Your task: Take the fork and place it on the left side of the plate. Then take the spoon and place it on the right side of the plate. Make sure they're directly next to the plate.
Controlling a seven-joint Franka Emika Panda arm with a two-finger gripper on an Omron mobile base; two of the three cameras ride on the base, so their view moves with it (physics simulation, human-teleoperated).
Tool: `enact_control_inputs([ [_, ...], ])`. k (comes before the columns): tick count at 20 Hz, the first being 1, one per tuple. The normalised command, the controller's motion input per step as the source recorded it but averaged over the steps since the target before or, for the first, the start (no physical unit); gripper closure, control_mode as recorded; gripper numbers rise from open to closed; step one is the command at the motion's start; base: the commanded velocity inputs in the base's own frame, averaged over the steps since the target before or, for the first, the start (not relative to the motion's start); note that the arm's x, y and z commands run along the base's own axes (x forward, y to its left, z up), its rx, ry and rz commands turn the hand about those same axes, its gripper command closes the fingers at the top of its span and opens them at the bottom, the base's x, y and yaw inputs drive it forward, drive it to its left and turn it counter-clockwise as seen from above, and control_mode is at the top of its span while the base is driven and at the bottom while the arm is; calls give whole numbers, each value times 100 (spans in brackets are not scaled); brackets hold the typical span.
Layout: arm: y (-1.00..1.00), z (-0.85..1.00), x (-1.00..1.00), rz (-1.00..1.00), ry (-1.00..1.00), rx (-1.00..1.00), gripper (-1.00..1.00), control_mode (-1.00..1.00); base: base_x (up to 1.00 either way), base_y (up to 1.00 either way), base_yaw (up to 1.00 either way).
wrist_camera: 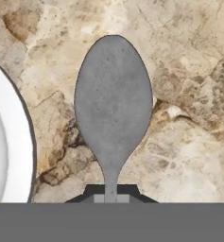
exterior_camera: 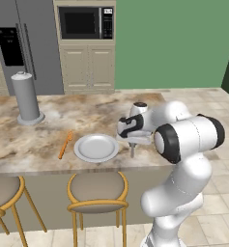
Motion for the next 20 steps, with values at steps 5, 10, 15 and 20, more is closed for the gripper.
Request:
enact_control_inputs([
  [5,8,-16,35,-9,0,0,100,-100,0,0,0],
  [10,8,-21,29,-6,0,0,100,-100,0,0,0],
  [15,2,-20,30,-1,0,0,100,-100,0,0,0],
  [20,0,-18,20,0,0,0,100,-100,0,0,0],
])
